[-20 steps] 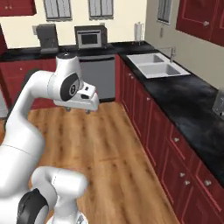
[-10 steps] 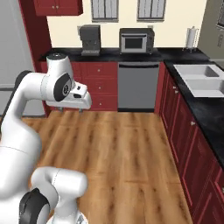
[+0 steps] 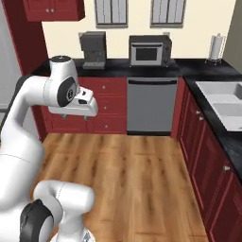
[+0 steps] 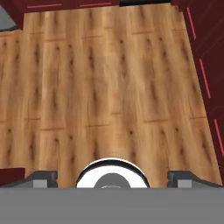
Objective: Retrieve the chicken drumstick from the fridge and place it on the saucepan with marinade on the stove.
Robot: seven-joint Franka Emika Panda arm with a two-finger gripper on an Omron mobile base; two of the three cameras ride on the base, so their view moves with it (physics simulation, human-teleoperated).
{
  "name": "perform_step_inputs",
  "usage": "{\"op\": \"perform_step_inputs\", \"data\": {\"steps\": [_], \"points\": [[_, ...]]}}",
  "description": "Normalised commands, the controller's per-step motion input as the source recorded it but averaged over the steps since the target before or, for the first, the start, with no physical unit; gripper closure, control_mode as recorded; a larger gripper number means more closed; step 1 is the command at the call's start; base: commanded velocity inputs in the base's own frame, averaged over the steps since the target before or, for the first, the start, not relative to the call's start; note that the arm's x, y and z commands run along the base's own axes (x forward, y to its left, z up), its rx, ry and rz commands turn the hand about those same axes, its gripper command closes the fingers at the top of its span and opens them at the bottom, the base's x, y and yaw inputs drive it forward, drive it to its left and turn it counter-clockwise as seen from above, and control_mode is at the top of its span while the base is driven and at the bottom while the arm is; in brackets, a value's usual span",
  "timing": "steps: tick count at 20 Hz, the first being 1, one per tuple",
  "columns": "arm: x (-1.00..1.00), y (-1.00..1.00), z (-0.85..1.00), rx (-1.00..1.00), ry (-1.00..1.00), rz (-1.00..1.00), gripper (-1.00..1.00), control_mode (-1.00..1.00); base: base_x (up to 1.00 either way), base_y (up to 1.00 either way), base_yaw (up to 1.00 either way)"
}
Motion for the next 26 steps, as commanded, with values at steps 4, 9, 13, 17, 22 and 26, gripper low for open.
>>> {"op": "perform_step_inputs", "data": {"steps": [4,9,13,17,22,26], "points": [[0.00,0.00,0.00,0.00,0.00,0.00,-1.00,1.00,1.00,0.18,0.00],[0.00,0.00,0.00,0.00,0.00,0.00,-1.00,1.00,1.00,0.46,0.00],[0.00,0.00,0.00,0.00,0.00,0.00,-1.00,1.00,1.00,1.00,0.00],[0.00,0.00,0.00,0.00,0.00,0.00,-1.00,1.00,0.83,1.00,0.00],[0.00,0.00,0.00,0.00,0.00,0.00,-1.00,1.00,0.15,1.00,0.09],[0.00,0.00,0.00,0.00,0.00,0.00,-1.00,1.00,-0.53,1.00,0.48]]}}
